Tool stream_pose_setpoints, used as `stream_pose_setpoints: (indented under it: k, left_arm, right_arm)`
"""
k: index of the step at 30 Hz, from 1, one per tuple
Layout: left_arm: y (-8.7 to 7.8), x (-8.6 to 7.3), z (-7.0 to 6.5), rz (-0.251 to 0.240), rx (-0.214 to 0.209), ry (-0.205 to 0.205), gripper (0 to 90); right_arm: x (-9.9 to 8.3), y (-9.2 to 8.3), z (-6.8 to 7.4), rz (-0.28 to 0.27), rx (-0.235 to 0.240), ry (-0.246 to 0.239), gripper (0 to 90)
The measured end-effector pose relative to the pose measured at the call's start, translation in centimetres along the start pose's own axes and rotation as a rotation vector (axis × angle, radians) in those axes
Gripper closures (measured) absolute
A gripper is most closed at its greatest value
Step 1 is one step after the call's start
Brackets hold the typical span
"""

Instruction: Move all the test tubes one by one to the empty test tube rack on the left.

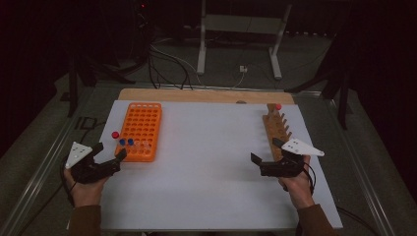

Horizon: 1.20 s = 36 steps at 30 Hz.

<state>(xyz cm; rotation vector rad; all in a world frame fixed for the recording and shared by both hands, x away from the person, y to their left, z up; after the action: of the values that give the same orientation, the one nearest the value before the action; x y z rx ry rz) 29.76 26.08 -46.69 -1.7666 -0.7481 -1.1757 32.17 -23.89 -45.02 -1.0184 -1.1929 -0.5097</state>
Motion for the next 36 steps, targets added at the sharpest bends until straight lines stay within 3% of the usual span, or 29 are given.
stream_pose_setpoints:
  k: [4, 13, 28, 33, 36]
  left_arm:
    - [0.1, 0.3, -1.6, -0.014, -0.036, 0.015, 0.9]
    - [0.5, -0.1, -2.7, -0.024, -0.057, 0.026, 0.4]
    - [1.0, -0.5, -3.3, -0.037, -0.026, 0.034, 0.4]
    - [1.0, -0.5, -3.3, -0.044, -0.015, 0.037, 0.4]
    - [0.9, -0.5, -3.3, -0.045, -0.013, 0.034, 0.5]
  right_arm:
    - [0.6, 0.1, -0.4, -0.003, -0.025, 0.0, 0.2]
    - [2.8, 0.8, -3.2, -0.024, -0.115, 0.02, 0.2]
    - [5.2, 4.1, -8.8, 0.033, -0.253, 0.069, 0.3]
    - [5.4, 5.2, -10.7, 0.049, -0.269, 0.128, 5.5]
    - [5.4, 6.2, -11.7, 0.067, -0.288, 0.138, 9.7]
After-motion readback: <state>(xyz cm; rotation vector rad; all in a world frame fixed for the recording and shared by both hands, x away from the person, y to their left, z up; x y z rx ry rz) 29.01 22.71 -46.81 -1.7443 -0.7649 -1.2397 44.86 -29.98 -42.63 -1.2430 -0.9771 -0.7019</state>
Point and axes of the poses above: each handheld gripper's, and its own axes: y roughly forward along the jaws, x roughly out of its top, z roughly to its left, the point moved 4 cm from there along y, roughly forward along the jaws, and after that the axes turned 6 degrees about -x, right-handed, at the moved point
